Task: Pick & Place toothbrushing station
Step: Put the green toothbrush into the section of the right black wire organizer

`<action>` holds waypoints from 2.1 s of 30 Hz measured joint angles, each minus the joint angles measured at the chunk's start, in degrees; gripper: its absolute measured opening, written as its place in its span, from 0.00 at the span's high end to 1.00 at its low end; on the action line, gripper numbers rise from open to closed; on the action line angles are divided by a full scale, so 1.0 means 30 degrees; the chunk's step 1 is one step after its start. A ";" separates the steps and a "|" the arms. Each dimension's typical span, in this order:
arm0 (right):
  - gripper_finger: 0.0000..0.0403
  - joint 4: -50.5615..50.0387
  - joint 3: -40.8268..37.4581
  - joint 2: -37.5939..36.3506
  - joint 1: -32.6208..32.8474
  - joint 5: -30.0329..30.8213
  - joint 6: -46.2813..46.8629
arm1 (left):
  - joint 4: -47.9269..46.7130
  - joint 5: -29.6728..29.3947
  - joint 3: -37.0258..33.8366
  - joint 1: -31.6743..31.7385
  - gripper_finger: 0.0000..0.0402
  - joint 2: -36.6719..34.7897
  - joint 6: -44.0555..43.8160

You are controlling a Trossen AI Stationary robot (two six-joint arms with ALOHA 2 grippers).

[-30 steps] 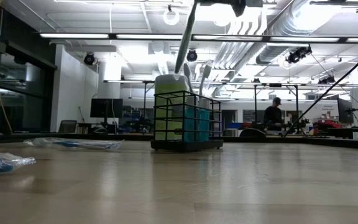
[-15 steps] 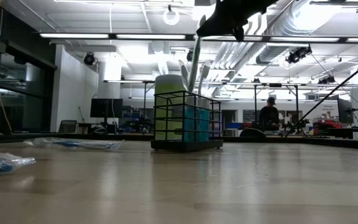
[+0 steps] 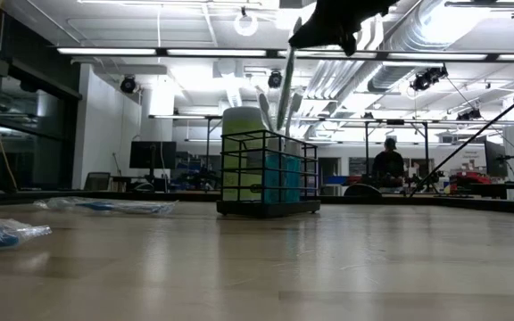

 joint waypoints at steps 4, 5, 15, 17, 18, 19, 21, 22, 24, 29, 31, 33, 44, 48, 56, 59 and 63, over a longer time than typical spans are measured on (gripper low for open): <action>0.99 -0.0680 0.0000 -0.0427 -0.0056 0.0338 0.0011 | 0.0003 0.0000 0.0002 0.0000 0.66 0.0000 0.0000; 0.99 -0.0836 0.0000 -0.0448 -0.0128 0.0242 0.0054 | 0.0003 0.0000 0.0002 0.0000 0.66 0.0000 -0.0004; 0.99 -0.1153 0.0000 -0.0238 -0.0910 -0.0802 0.0160 | 0.0010 0.0000 0.0002 0.0000 0.66 0.0000 -0.0040; 0.99 -0.1230 0.0000 -0.0244 -0.1171 -0.0879 0.0146 | 0.0012 0.0000 0.0002 0.0000 0.66 0.0000 -0.0036; 0.99 -0.1317 0.0000 -0.0252 -0.1293 -0.1034 0.0146 | 0.0018 0.0000 0.0002 0.0000 0.66 0.0000 -0.0043; 0.99 -0.1357 0.0000 -0.0241 -0.1431 -0.1258 0.0146 | 0.0018 0.0000 0.0002 0.0000 0.66 0.0000 -0.0041; 0.99 -0.1269 0.0000 -0.0081 -0.1630 -0.1573 0.0143 | 0.0018 0.0000 0.0002 0.0000 0.66 0.0000 -0.0040; 0.99 -0.1112 0.0002 0.0079 -0.1692 -0.1711 0.0139 | 0.0021 0.0000 0.0002 0.0000 0.66 0.0000 -0.0042; 0.99 -0.1011 0.0007 0.0394 -0.1819 -0.1815 0.0109 | 0.0018 0.0000 0.0002 0.0000 0.66 0.0000 -0.0036; 0.99 -0.0954 0.0007 0.1526 -0.1942 -0.2300 -0.0113 | 0.0025 0.0000 0.0002 0.0000 0.66 0.0000 -0.0036; 0.99 -0.0720 0.0007 0.1857 -0.1997 -0.2533 -0.0335 | 0.0029 0.0000 0.0002 0.0000 0.66 0.0000 -0.0036; 0.99 -0.0564 0.0007 0.2095 -0.2145 -0.2822 -0.0372 | 0.0025 0.0002 0.0002 0.0000 0.66 0.0000 -0.0036; 0.99 -0.0581 0.0007 0.2626 -0.2486 -0.3626 -0.0444 | 0.0025 0.0000 -0.0006 0.0000 0.66 0.0000 -0.0029; 0.99 -0.0622 0.0007 0.2626 -0.2486 -0.3693 -0.0451 | 0.0025 0.0000 -0.0006 0.0000 0.66 0.0000 -0.0029; 0.85 -0.0614 0.0007 0.2626 -0.2486 -0.3692 -0.0510 | 0.0025 0.0000 -0.0006 0.0000 0.66 0.0000 -0.0029; 0.81 -0.0622 0.0007 0.2626 -0.2486 -0.3609 -0.0395 | 0.0025 0.0000 -0.0006 0.0000 0.66 0.0000 -0.0029; 0.77 -0.0614 0.0007 0.2626 -0.2471 -0.3628 -0.0333 | 0.0025 0.0004 -0.0013 0.0000 0.66 0.0000 -0.0029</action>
